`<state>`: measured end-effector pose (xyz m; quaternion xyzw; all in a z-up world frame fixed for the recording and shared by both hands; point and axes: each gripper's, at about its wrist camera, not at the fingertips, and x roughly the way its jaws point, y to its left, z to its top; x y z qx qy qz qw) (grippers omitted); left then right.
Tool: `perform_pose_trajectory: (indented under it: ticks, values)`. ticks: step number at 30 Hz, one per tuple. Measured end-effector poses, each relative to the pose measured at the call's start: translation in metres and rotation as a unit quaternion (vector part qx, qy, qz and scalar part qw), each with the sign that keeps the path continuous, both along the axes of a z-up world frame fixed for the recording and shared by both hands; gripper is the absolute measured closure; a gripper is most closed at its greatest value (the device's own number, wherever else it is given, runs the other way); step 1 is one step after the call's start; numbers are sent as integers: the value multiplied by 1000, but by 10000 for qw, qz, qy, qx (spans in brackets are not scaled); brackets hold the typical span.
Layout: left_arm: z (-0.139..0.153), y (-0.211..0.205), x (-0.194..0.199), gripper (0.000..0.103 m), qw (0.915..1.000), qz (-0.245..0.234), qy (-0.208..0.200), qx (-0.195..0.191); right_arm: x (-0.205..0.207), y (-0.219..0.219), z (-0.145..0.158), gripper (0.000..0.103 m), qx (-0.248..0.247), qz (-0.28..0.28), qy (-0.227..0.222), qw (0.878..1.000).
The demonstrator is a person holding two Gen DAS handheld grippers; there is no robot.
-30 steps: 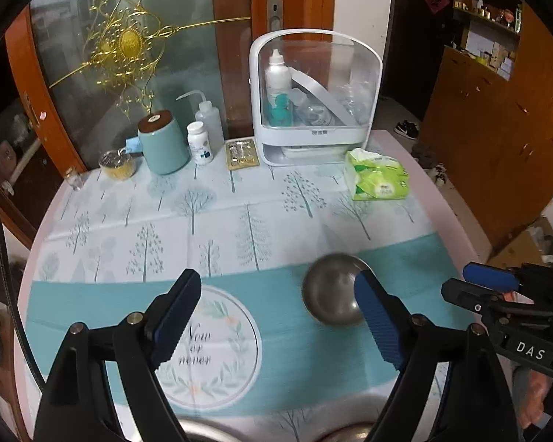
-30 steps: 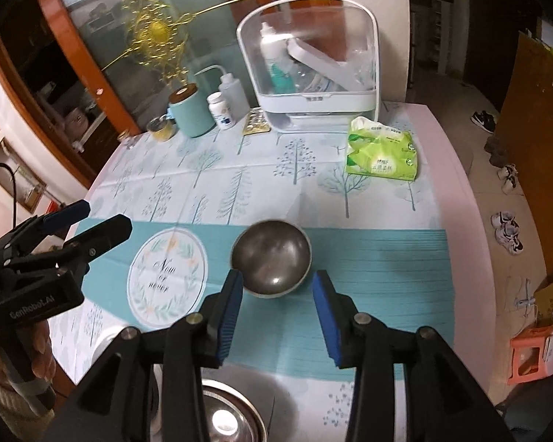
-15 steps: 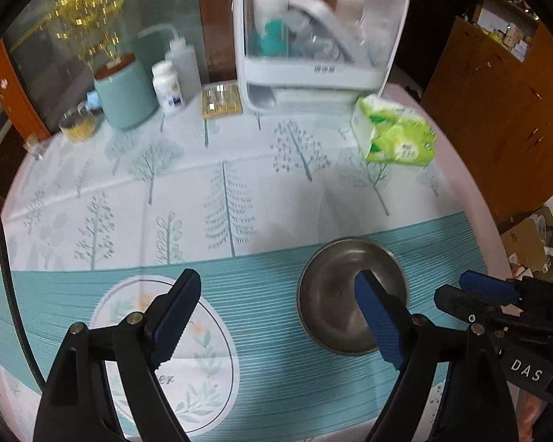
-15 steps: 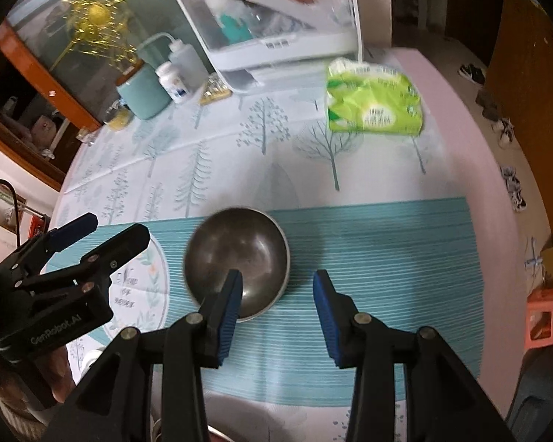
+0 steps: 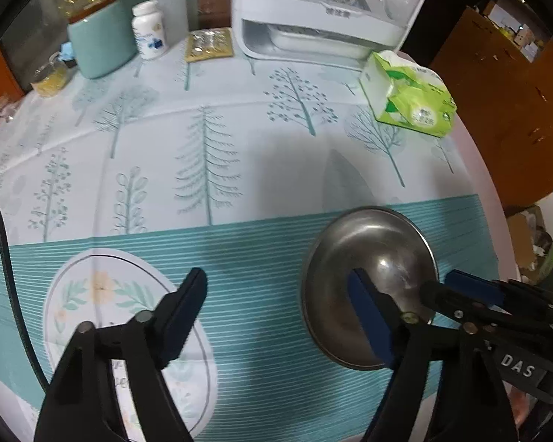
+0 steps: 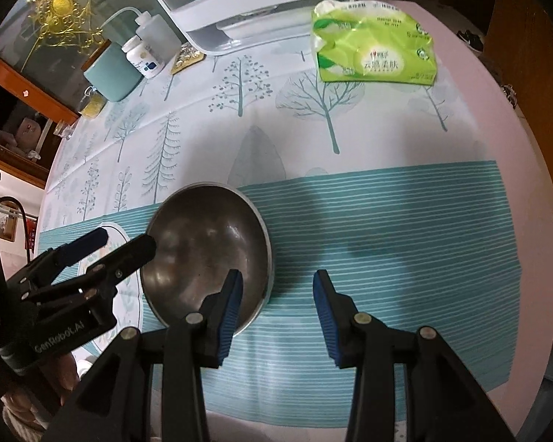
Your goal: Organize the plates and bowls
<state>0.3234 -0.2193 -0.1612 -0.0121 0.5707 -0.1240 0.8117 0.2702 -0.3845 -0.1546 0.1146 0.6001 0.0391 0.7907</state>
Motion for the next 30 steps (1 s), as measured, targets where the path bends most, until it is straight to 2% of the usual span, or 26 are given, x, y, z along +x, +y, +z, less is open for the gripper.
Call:
perform_pose_trajectory:
  ticks: [1, 2, 4, 6, 7, 11, 15, 19, 30]
  values:
    - [-2, -2, 0, 45, 10000, -43, 42, -37, 1, 0, -1, 63, 17, 6, 20, 10000]
    - [-4, -4, 0, 50, 9999, -97, 113, -71, 2, 1, -3, 63, 32, 13, 41, 10000]
    - [-10, -7, 0, 72, 9995, -176, 243, -113, 2, 2, -4, 65, 3, 41, 52, 10000]
    - [-15, -9, -1, 87, 9991, -217, 346, -131, 3, 4, -6, 78, -23, 82, 75, 9999]
    - [-17, -9, -2, 91, 9989, -221, 390, -149, 3, 5, -7, 82, -23, 103, 105, 9999]
    - [-20, -11, -7, 94, 9982, -242, 480, -264, 1, 11, -5, 93, -71, 204, 45, 9998]
    - [-14, -12, -15, 94, 9986, -245, 432, -157, -3, 16, -1, 93, -218, 266, -24, 9994]
    - [-5, -4, -24, 94, 9987, -116, 449, -213, -10, 18, 9, 93, -96, 305, -105, 9994]
    - [56, 18, -86, 94, 9995, 34, 48, -310, -52, 30, 51, 94, 57, 580, -427, 9974]
